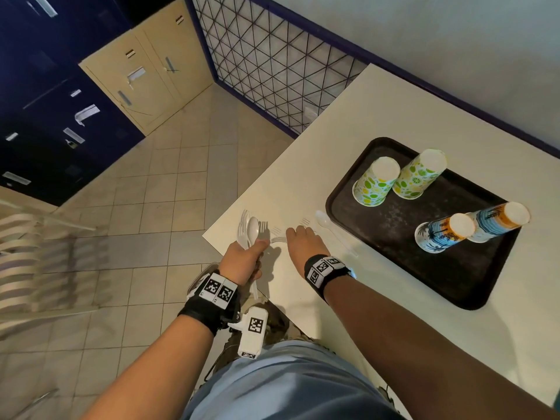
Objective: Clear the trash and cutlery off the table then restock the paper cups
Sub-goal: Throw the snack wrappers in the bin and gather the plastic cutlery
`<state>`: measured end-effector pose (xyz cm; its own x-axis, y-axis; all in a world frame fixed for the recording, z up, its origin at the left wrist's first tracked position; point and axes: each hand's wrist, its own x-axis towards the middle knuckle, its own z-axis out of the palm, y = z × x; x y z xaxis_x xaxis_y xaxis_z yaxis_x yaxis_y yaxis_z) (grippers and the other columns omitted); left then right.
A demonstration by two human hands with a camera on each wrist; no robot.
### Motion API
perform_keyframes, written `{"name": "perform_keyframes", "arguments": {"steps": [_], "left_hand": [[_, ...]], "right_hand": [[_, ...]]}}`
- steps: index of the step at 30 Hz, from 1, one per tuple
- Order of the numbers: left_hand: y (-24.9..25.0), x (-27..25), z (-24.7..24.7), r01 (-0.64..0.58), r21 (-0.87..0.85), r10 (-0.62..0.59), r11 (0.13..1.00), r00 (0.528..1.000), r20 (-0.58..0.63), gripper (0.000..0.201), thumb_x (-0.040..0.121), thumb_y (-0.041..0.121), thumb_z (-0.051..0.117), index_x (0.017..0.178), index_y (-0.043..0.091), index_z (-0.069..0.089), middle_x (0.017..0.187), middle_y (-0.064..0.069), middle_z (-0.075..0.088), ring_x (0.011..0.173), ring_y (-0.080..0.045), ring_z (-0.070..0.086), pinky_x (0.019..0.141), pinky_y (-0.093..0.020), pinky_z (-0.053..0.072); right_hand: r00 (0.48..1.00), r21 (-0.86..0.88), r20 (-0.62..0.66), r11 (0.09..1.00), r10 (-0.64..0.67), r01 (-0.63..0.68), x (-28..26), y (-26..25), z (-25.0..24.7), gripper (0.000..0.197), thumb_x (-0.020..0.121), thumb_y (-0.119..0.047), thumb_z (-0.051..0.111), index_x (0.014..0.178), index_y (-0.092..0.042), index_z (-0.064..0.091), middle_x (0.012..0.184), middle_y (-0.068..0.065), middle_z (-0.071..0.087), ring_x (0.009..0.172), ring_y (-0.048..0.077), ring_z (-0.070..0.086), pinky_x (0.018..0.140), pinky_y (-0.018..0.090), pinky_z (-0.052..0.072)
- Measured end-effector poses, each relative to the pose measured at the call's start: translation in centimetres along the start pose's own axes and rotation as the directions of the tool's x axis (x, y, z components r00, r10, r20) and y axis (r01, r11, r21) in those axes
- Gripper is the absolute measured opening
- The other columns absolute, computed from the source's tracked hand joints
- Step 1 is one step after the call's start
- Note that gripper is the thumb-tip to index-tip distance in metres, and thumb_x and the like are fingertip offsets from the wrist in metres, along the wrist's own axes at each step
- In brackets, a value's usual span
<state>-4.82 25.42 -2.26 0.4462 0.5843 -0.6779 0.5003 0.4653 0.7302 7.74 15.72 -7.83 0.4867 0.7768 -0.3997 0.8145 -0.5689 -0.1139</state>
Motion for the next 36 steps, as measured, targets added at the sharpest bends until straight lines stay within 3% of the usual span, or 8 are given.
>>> {"name": "perform_keyframes", "arguments": {"steps": [6,14,19,23,26,29,32,36], "left_hand": [[-0.3,1.2,0.1,-0.06,0.05,0.061,0.997,0.998,-0.017,0.032,0.087,0.031,0.079,0.085,0.014,0.053,0.051,-0.002,0.039,0.035,-0.016,0.037,0.04,-0.022,0.03],[1.0,1.5,2.2,-0.037,-0.112,0.058,0.993,0.982,0.181,0.042,0.087,0.047,0.08,0.104,0.01,0.071,0.07,-0.005,0.056,0.05,-0.013,0.043,0.05,-0.028,0.035],[2.1,1.3,3.3,-0.07,-0.004,0.07,0.998,0.976,0.206,0.041,0.1,0.046,0.063,0.069,0.019,0.066,0.044,0.004,0.045,0.04,-0.013,0.039,0.049,-0.029,0.028],[2.0,1.9,2.6,-0.062,0.081,0.051,0.995,0.99,0.132,0.047,0.101,0.049,0.058,0.07,0.015,0.066,0.046,-0.003,0.049,0.04,-0.017,0.043,0.05,-0.031,0.033],[1.6,2.5,1.6,-0.043,0.09,0.028,0.995,0.987,0.155,0.053,0.095,0.064,0.057,0.066,0.022,0.073,0.058,-0.01,0.054,0.044,-0.021,0.045,0.05,-0.03,0.033],[1.3,2.9,1.1,-0.066,0.127,0.049,0.99,0.99,0.135,0.055,0.095,0.068,0.055,0.062,0.029,0.077,0.074,-0.015,0.061,0.046,-0.021,0.047,0.045,-0.026,0.031],[1.2,2.4,1.3,-0.07,0.166,0.051,0.984,0.992,0.117,0.058,0.097,0.068,0.053,0.065,0.025,0.075,0.056,-0.005,0.059,0.04,-0.015,0.045,0.043,-0.025,0.031],[0.8,2.2,1.5,-0.097,0.173,0.075,0.98,0.989,0.13,0.06,0.101,0.059,0.053,0.065,0.014,0.071,0.049,-0.004,0.057,0.03,-0.009,0.039,0.044,-0.026,0.032]], "right_hand": [[0.997,0.241,-0.062,0.97,0.034,-0.018,-0.7,1.3,-0.7,0.04,0.089,-0.001,0.057,0.126,-0.011,0.046,0.124,0.012,0.055,0.114,0.031,0.056,0.093,0.038,0.046],[0.987,0.786,-0.132,0.616,0.093,0.047,-3.9,0.0,-4.5,0.017,0.094,-0.014,0.065,0.108,-0.011,0.056,0.092,0.006,0.063,0.073,0.011,0.055,0.073,0.025,0.048],[0.987,0.847,-0.109,0.531,0.119,0.03,-4.6,-0.4,-5.3,0.018,0.092,-0.015,0.07,0.106,-0.007,0.064,0.088,0.003,0.067,0.068,0.001,0.061,0.07,0.017,0.05],[0.99,0.778,-0.143,0.619,0.008,0.107,-4.8,0.7,-5.8,0.025,0.092,-0.024,0.071,0.115,-0.015,0.072,0.105,-0.002,0.072,0.09,0.011,0.067,0.085,0.019,0.051],[0.97,0.774,-0.241,0.607,0.02,0.179,-4.5,2.3,-5.6,0.013,0.094,-0.021,0.067,0.098,-0.015,0.078,0.079,-0.015,0.07,0.071,-0.001,0.066,0.07,0.015,0.051],[0.92,0.654,-0.37,0.739,0.128,0.16,-3.4,5.1,-3.7,0.01,0.084,-0.01,0.064,0.088,-0.007,0.073,0.075,0.0,0.067,0.065,0.018,0.064,0.067,0.025,0.049],[0.958,0.419,-0.248,0.907,0.145,-0.029,-2.5,7.5,-0.6,0.031,0.071,-0.013,0.065,0.1,-0.004,0.072,0.091,0.02,0.062,0.075,0.038,0.062,0.073,0.038,0.052],[0.99,0.054,-0.002,0.989,0.138,-0.137,-2.4,7.9,2.4,0.044,0.079,-0.03,0.073,0.119,-0.013,0.065,0.113,0.019,0.057,0.091,0.034,0.056,0.078,0.036,0.044]]}}
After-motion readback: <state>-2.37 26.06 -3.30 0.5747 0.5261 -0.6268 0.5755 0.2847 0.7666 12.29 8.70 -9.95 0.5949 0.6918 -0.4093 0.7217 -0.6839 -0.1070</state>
